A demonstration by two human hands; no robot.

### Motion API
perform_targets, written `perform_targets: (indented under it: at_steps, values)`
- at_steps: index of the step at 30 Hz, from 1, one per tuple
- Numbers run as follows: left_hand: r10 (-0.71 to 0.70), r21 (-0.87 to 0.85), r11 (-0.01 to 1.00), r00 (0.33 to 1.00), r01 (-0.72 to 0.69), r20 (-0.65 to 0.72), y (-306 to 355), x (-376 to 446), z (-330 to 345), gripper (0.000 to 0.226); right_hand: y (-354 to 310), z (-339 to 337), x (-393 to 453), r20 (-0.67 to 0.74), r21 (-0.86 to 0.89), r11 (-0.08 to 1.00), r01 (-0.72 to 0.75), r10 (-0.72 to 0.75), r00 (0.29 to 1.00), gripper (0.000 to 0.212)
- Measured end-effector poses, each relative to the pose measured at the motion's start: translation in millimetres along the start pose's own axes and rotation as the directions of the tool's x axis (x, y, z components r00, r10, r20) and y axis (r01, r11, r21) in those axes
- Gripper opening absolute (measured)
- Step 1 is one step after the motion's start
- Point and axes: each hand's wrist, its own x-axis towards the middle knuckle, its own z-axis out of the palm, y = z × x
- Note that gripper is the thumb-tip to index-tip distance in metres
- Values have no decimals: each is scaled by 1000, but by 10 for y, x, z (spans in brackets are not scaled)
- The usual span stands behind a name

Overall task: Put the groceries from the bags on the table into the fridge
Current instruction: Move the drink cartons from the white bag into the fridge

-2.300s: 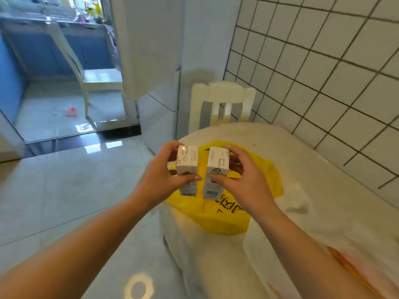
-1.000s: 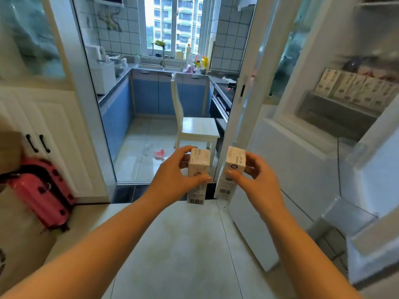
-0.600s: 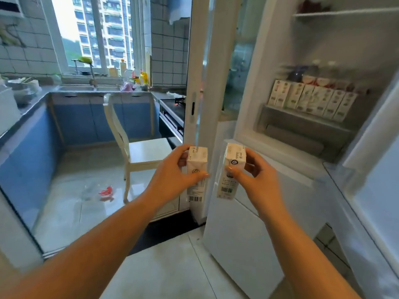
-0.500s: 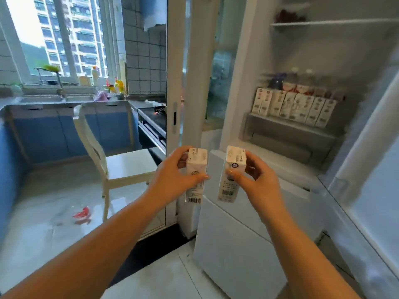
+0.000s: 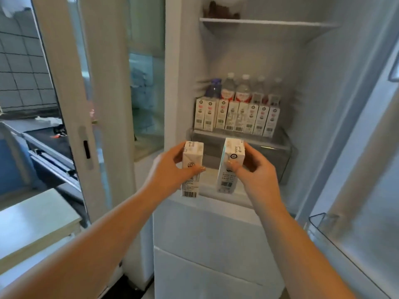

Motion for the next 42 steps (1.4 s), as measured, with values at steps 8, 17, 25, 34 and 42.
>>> perform_targets:
  at_steps: [8, 17, 25, 34, 42]
  values:
    - [74, -46, 996, 997, -72, 24, -273, 1470, 402, 70, 394, 163, 1319, -92, 57, 998, 10, -5, 996, 56]
    - [164, -77, 983, 986, -164, -11, -449, 2643, 763, 61, 659, 120, 2399, -170, 57, 998, 34, -23, 985, 51]
    - [238, -33, 971, 971, -238, 12, -537, 2978, 1066, 63, 884, 70, 2770, -144, -19, 1000, -20, 18, 989, 58]
    - [220, 18, 975, 975, -221, 30, -673, 3119, 1178, 69, 1093, 48, 2930, -59, -65, 998, -21, 18, 998, 54]
    - [418, 512, 748, 899, -422, 131, -679, 3133, 1112, 73, 1214, -6, 2998, 42, -175, 985, -5, 13, 999, 62]
